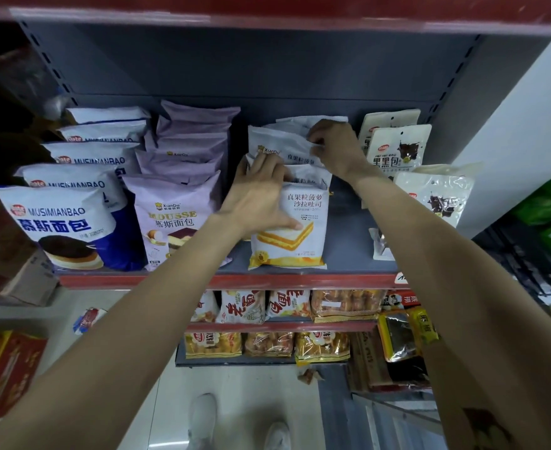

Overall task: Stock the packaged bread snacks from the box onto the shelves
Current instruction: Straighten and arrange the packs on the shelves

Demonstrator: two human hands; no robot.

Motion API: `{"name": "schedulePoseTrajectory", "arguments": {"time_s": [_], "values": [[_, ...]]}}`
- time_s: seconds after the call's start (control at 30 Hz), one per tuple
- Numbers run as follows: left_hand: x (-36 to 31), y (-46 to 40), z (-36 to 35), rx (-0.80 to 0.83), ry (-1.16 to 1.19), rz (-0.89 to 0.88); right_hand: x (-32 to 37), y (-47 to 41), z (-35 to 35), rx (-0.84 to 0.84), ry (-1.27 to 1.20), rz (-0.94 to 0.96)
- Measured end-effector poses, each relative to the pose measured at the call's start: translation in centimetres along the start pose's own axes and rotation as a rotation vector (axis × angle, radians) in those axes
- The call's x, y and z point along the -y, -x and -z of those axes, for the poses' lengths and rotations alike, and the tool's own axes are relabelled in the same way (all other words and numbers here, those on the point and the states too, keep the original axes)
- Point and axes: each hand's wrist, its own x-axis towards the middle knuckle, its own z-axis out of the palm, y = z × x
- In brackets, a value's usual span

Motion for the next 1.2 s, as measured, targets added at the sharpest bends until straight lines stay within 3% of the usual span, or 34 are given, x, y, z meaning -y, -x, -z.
{"name": "schedulePoseTrajectory", "arguments": {"time_s": [0.17,0.27,0.37,0.53,0.6,0.73,0.87,1.03,1.2], "values": [[-0.9,0.1,-0.4,0.034,0.019,0.025,-1.1,1.0,1.9,0.065,0.171,0.250],[-0.2,0.4,0.1,-0.058,0.091,0.049,-1.6,2.2,2.0,0.100,0.204,0.289],[0.7,-1.0,0.6,-0.126,0.170,0.104,-1.3,2.9,1.7,0.096,0.097,0.229],[0.6,-4.8,0.4,0.214,0.168,0.107,-0.8,4.0,1.0,0.023,-0.057,0.034],[0.2,-4.9,-0.3,0.266,0.135,0.105,-0.5,4.8,0.9,-0.056,-0.098,-0.064],[-0.2,-4.2,-1.0,0.181,0.049,0.137,-0.2,5.4,1.3,-0.212,-0.131,-0.160],[-0.6,-3.9,-1.3,0.134,0.023,0.148,-0.4,4.2,1.3,-0.149,-0.189,-0.243],[0.3,-4.3,-1.6,0.104,0.086,0.164,-0.9,3.3,0.2,-0.007,-0.214,-0.097],[0.7,-4.6,-1.4,0.156,0.072,0.123,-1.5,0.0,0.5,-0.102,-0.025,0.068]]}}
